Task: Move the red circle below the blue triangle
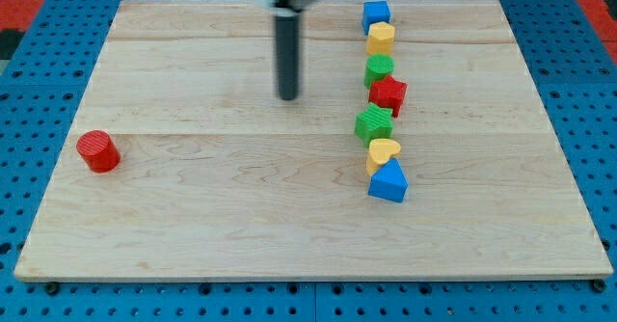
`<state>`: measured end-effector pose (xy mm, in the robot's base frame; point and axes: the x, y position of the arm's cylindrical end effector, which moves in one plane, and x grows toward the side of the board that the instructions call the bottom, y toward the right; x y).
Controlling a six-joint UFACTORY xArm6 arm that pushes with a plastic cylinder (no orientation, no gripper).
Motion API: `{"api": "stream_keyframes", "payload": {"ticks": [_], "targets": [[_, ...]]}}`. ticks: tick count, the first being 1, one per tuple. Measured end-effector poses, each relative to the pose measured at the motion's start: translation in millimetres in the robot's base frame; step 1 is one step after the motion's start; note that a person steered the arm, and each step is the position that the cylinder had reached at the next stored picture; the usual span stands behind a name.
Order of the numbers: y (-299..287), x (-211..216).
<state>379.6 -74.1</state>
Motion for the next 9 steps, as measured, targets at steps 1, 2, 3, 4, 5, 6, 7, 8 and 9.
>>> {"api": "stream_keyframes", "payload": {"ticks": [1,2,3,4,5,6,7,8,9], "targets": [[-115,8],[-206,50],[-191,101],[-112,122],[-39,151],[51,163],[3,182],[-2,207],[58,217]]}}
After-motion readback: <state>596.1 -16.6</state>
